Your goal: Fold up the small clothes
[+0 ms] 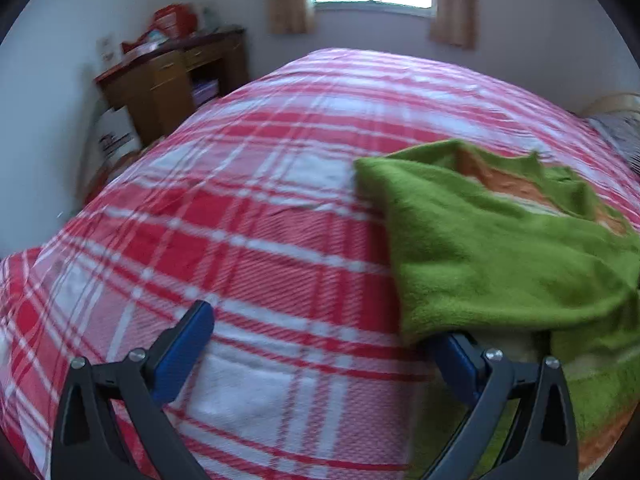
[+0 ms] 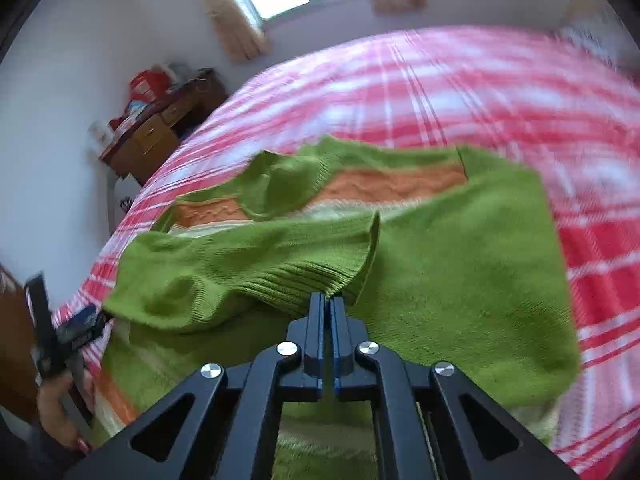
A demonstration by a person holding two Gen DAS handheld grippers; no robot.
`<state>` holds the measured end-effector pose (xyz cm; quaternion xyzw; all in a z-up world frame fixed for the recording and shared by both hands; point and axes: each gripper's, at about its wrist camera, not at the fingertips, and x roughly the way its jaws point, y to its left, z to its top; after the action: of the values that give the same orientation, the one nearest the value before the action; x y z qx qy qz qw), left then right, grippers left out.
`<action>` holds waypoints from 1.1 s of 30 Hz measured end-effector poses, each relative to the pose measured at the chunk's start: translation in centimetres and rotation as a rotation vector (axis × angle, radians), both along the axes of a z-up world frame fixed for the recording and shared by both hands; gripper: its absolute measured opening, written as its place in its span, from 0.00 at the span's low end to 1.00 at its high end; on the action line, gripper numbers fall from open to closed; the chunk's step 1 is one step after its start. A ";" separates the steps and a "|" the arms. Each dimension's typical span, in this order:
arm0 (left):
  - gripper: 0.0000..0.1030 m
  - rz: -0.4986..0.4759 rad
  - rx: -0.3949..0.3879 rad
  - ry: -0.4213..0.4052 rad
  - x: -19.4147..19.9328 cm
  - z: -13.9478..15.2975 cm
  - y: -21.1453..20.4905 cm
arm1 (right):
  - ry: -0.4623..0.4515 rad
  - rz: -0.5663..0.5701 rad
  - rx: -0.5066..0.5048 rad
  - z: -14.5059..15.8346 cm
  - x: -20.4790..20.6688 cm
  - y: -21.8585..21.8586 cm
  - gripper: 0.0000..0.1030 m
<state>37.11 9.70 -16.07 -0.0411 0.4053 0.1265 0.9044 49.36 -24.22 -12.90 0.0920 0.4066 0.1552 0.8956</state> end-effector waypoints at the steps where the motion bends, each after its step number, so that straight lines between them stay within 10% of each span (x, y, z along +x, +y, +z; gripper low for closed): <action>1: 1.00 -0.007 -0.002 -0.002 0.0 0.0 -0.1 | -0.037 0.010 -0.033 0.8 -0.8 0.1 0.01; 22: 1.00 -0.084 -0.031 -0.090 -3.8 1.8 0.3 | -0.013 -0.054 -0.075 -0.9 -4.5 -4.3 0.02; 26: 1.00 -0.078 -0.023 -0.150 -3.2 4.1 0.3 | -0.043 -0.082 -0.060 0.5 -3.9 -4.8 0.51; 31: 1.00 -0.120 0.048 -0.108 0.5 3.8 -2.3 | 0.031 -0.062 0.006 0.3 0.2 -4.0 0.51; 33: 1.00 -0.136 0.067 -0.072 1.5 2.8 -3.0 | 0.123 -0.043 0.066 -1.4 2.2 -3.6 0.16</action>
<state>38.62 6.67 -13.24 0.0122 0.3698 0.0770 0.9258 51.51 -27.84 -14.30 0.1394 0.4534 0.1435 0.8686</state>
